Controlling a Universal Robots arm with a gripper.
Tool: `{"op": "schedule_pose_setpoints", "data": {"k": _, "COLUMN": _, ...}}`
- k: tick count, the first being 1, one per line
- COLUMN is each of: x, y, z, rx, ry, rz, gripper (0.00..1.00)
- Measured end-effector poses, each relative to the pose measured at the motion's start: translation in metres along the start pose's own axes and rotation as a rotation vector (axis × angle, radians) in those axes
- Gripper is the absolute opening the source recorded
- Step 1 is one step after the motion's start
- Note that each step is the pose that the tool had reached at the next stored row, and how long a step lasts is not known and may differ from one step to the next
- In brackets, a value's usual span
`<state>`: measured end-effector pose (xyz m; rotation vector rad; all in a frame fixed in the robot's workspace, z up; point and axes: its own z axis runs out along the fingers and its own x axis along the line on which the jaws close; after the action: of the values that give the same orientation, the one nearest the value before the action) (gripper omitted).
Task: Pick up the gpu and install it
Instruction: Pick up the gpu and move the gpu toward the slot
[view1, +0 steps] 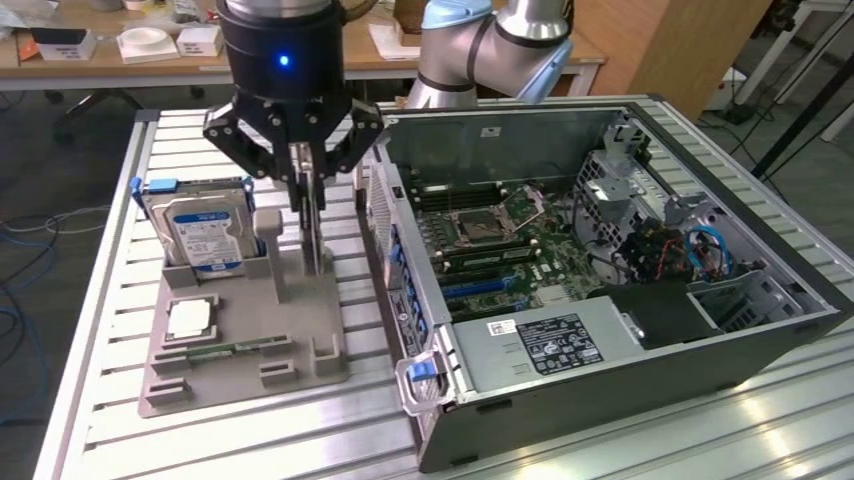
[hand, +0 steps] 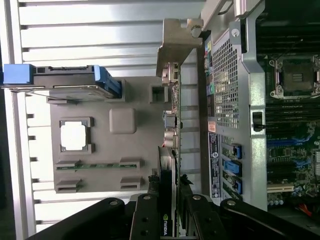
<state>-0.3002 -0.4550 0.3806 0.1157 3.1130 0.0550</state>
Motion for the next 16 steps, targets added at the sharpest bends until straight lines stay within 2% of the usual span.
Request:
{"op": "schedule_pose_setpoints", "data": {"k": 11, "x": -0.001, "y": 0.0010, "z": -0.0276, "rx": 0.0000, "ry": 0.0000, "rz": 0.000, "gripper": 0.26}}
{"op": "schedule_pose_setpoints", "data": {"k": 16, "x": -0.001, "y": 0.0011, "z": -0.0298, "rx": -0.0001, "ry": -0.0002, "rz": 0.000, "gripper": 0.26}}
